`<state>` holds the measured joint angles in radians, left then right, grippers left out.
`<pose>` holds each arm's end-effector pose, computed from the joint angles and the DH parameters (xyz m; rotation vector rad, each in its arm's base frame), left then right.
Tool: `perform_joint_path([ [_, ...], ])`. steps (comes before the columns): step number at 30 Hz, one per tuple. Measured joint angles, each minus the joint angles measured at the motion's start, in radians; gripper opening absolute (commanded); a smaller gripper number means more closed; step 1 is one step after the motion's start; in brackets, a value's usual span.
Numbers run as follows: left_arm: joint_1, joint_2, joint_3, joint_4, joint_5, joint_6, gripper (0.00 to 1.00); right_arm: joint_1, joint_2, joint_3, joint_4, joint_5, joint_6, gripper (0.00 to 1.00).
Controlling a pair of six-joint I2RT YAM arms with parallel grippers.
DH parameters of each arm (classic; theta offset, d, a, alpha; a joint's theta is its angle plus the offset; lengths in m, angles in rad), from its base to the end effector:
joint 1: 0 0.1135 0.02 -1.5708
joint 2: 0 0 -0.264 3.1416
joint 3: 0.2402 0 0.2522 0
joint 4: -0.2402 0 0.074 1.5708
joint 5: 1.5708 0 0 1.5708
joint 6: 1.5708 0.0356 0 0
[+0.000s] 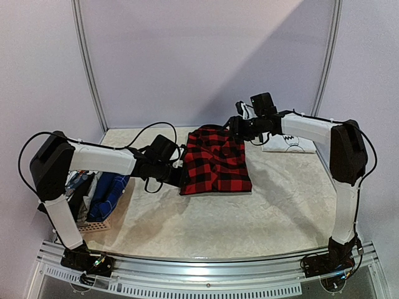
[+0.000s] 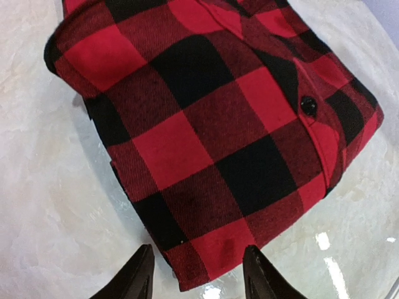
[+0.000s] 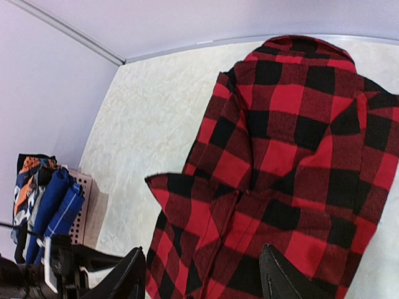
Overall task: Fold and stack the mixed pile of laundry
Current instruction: Smooth out the 2/3-rectangle-folded shirt at the center of the board.
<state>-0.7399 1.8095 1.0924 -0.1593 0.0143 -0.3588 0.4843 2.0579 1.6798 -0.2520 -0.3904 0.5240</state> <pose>0.2778 -0.2543 0.1700 0.4823 2.4660 -0.4901 0.4183 0.2354 0.2491 -0.1867 2.3188 0.9692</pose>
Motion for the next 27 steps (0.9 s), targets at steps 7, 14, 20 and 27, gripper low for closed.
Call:
perform_joint_path([
  [7, 0.000, -0.001, 0.093, -0.066, -0.027, 0.023, 0.41, 0.022, -0.107, -0.179, 0.002, -0.018, -0.027, 0.42],
  [14, 0.000, 0.050, 0.224, -0.092, -0.012, 0.026, 0.35, 0.074, -0.122, -0.273, 0.043, -0.098, -0.026, 0.25],
  [20, -0.010, 0.111, 0.268, -0.098, 0.055, 0.028, 0.30, 0.109, -0.121, -0.284, 0.075, -0.160, -0.010, 0.15],
  [27, -0.060, 0.149, 0.277, -0.111, 0.131, 0.046, 0.27, 0.146, -0.120, -0.362, 0.103, -0.203, -0.008, 0.11],
])
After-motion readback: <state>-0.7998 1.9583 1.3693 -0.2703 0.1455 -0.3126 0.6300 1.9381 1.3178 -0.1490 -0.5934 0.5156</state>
